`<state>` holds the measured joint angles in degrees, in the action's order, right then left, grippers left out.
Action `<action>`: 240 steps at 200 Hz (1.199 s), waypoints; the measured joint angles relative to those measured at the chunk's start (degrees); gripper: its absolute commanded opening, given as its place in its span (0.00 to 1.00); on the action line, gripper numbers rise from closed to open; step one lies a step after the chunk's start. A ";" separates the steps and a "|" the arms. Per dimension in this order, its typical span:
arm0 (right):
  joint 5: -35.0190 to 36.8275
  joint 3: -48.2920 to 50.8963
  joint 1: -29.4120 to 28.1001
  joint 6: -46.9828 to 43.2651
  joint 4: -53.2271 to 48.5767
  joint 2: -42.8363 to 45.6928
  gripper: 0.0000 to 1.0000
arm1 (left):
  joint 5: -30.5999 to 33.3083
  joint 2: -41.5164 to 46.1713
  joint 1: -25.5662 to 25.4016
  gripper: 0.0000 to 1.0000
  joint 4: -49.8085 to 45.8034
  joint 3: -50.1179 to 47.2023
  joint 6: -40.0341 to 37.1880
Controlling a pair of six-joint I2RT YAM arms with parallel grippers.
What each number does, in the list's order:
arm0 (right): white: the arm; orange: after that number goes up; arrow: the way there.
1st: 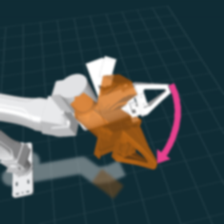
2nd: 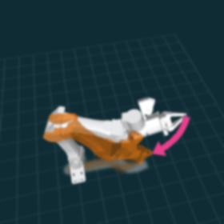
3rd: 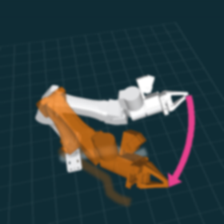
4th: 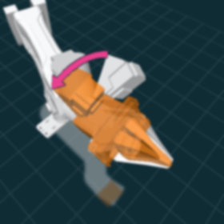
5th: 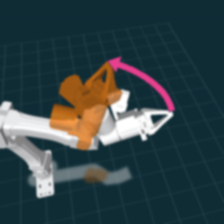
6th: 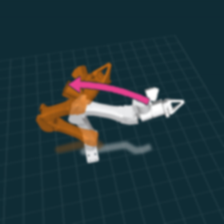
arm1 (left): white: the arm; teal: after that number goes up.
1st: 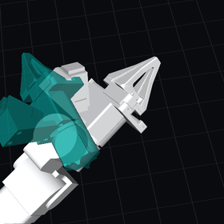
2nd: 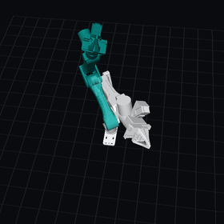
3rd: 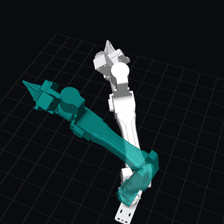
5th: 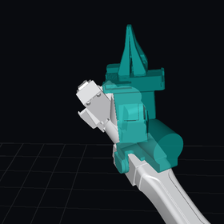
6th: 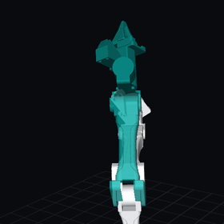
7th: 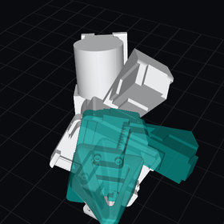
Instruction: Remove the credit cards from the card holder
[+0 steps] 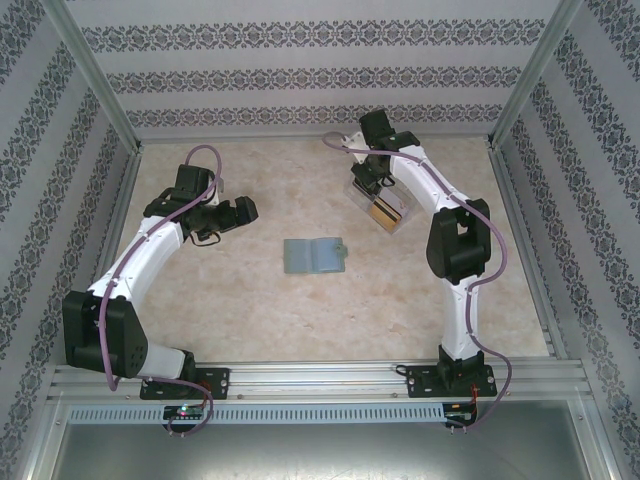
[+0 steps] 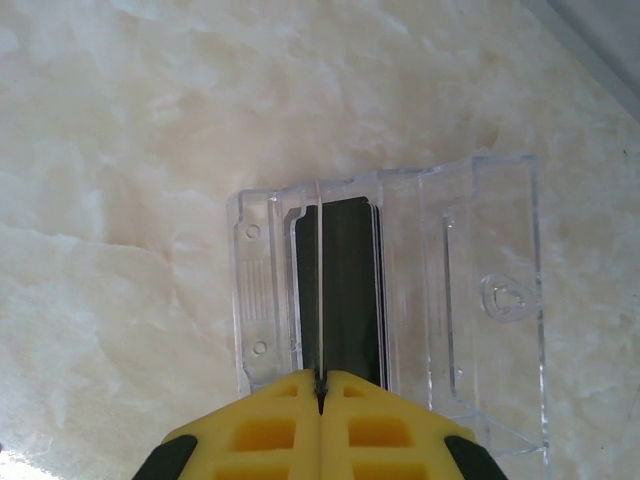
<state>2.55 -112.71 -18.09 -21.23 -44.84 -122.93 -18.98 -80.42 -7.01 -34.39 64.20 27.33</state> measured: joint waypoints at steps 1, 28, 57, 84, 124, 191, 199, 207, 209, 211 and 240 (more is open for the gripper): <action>0.02 0.00 0.00 0.00 0.00 0.00 0.00 | -0.02 0.00 0.00 1.00 0.00 0.00 0.00; 1.29 0.22 0.00 -0.85 -0.24 -0.02 0.00 | -0.07 -0.24 0.00 0.99 0.00 0.00 0.00; 2.54 0.22 0.22 -2.19 -1.01 -0.68 0.00 | -0.09 -0.37 0.00 1.00 0.00 0.00 0.00; 2.56 0.04 0.63 -3.02 -1.40 -1.95 0.00 | -0.24 -0.61 0.00 1.00 0.02 0.00 0.00; 2.51 -1.05 0.74 -2.95 -3.17 -3.72 0.02 | -0.26 -0.68 0.00 1.00 0.02 0.00 0.00; 2.54 -3.56 1.11 -1.60 -4.70 -5.97 0.06 | -0.26 -0.68 0.00 1.00 0.02 0.00 0.00; 2.54 -3.82 1.27 -1.11 -4.79 -6.10 0.07 | -0.26 -0.68 0.00 0.99 0.02 0.00 0.00; 2.40 -3.93 1.44 -0.70 -4.87 -6.12 0.09 | -0.26 -0.68 0.00 1.00 0.02 0.00 0.00; 2.36 -3.93 1.51 -0.59 -4.87 -6.12 0.10 | -0.26 -0.68 0.00 1.00 0.02 0.00 0.00; 2.34 -3.96 1.49 -0.48 -4.90 -6.12 0.10 | -0.26 -0.68 0.00 1.00 0.02 0.00 -0.02; 2.29 -4.57 1.86 1.44 -5.46 -6.16 0.18 | -0.26 -0.68 0.00 1.00 0.02 -0.02 0.00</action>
<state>4.84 -117.27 -16.23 -19.79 -50.30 -129.10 -19.25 -81.10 -7.01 -34.37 64.18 27.33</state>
